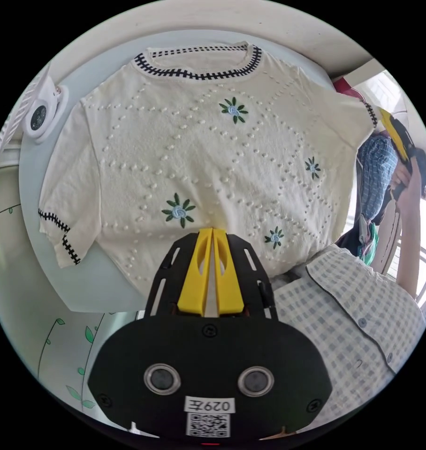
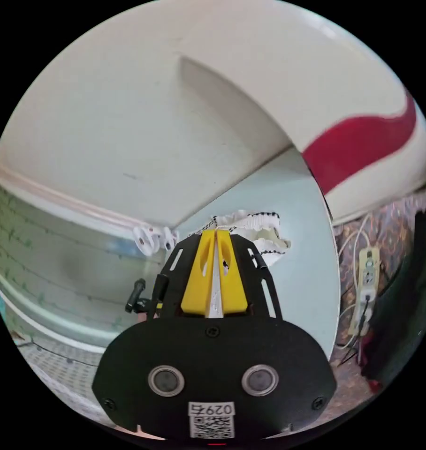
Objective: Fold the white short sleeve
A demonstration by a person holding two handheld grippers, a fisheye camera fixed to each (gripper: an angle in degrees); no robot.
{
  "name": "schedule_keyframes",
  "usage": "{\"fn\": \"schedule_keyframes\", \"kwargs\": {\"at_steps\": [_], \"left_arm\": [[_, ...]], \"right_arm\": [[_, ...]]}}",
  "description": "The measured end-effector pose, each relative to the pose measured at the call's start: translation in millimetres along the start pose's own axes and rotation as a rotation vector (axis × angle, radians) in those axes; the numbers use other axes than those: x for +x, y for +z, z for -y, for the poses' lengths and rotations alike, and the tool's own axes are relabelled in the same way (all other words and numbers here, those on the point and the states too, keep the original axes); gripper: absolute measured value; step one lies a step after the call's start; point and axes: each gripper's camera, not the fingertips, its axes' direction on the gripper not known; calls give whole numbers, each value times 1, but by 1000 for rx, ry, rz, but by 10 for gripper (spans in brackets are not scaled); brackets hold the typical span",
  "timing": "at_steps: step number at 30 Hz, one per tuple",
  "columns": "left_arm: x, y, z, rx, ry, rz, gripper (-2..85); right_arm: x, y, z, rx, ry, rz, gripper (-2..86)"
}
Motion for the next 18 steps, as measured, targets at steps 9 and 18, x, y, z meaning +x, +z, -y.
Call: {"fn": "schedule_keyframes", "kwargs": {"at_steps": [9, 18], "left_arm": [[-13, -11, -31, 3, -25, -58, -10], [3, -45, -62, 182, 52, -284, -2]], "right_arm": [[-88, 178, -42, -574, -338, 77, 71], [16, 219, -45, -516, -59, -35, 37]]}}
